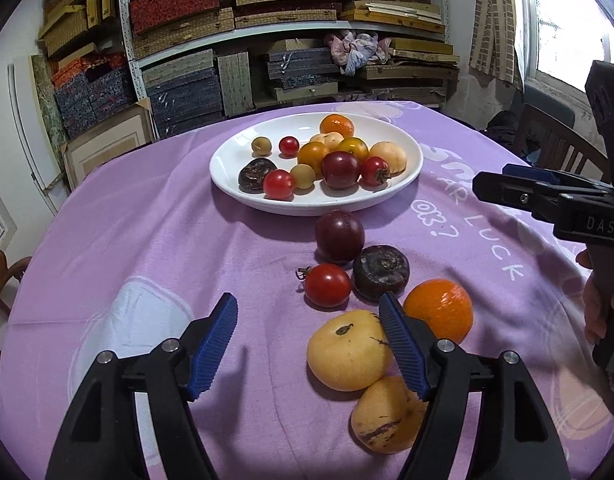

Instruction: Organize fruits

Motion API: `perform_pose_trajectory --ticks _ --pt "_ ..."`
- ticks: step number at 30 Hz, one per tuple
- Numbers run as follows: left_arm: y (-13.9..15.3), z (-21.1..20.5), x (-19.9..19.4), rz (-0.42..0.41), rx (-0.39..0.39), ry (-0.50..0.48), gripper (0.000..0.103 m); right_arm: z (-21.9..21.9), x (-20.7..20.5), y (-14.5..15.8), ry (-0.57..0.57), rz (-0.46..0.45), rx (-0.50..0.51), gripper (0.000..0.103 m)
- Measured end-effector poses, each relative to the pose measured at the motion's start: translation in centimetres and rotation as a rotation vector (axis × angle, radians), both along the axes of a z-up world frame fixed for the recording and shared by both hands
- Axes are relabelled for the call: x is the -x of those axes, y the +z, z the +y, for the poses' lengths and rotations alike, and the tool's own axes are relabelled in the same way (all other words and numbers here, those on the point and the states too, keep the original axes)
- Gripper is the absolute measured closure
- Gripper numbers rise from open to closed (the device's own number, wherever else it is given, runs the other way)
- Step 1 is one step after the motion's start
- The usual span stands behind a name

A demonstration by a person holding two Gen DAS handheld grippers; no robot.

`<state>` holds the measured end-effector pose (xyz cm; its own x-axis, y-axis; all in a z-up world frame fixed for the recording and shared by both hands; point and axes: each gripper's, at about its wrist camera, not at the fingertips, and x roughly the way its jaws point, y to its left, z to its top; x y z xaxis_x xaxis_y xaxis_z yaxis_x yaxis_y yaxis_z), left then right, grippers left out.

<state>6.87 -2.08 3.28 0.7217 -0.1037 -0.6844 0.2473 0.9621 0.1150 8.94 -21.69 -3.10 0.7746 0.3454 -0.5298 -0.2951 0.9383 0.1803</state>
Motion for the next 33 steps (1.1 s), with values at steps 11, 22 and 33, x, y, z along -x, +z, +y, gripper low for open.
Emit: perform_pose_trajectory --ticks 11,22,33 --pt "-1.5 1.2 -0.4 0.052 0.008 0.013 0.030 0.3 0.2 0.0 0.019 0.003 0.002 0.015" --pt "-1.7 2.1 1.5 0.065 0.057 0.007 0.040 1.5 1.2 0.0 0.103 0.025 0.048 0.015" --pt "-1.7 2.1 1.1 0.067 0.087 -0.004 0.059 4.7 3.3 -1.8 0.209 0.061 0.169 0.015"
